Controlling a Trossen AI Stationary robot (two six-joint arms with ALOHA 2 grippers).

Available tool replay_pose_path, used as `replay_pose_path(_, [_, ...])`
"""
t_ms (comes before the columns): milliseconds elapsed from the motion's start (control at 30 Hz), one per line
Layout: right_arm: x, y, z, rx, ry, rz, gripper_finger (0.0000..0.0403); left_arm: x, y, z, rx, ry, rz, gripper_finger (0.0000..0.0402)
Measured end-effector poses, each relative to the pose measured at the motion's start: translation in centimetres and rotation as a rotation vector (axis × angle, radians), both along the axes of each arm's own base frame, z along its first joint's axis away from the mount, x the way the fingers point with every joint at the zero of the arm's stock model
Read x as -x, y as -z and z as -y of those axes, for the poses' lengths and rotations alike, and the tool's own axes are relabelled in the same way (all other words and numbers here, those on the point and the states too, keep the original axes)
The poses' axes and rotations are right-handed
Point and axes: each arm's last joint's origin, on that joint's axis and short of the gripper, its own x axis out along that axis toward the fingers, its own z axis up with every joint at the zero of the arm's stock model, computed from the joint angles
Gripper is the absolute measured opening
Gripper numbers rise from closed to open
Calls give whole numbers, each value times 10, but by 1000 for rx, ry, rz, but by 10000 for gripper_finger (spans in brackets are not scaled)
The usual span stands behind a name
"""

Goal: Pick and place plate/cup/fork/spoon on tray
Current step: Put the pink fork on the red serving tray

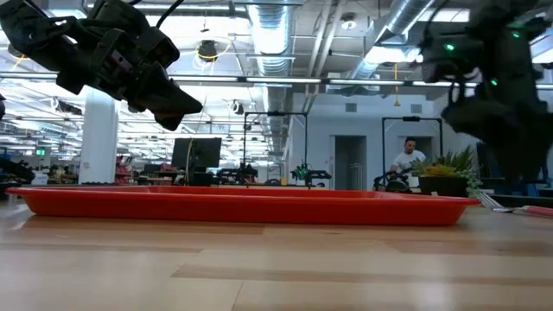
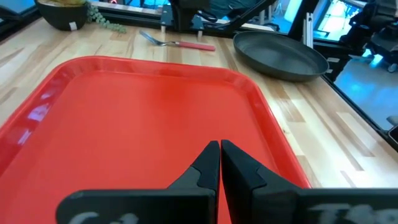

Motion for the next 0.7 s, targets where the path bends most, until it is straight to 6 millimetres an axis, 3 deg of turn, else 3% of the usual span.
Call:
replay_pose_path(467, [13, 43, -21, 35, 107, 32, 163, 0, -1, 0, 38, -4, 2, 0])
replay_pose_path(700, [14, 47, -29, 106, 59, 65, 137, 0, -1, -1, 93, -75, -12, 0])
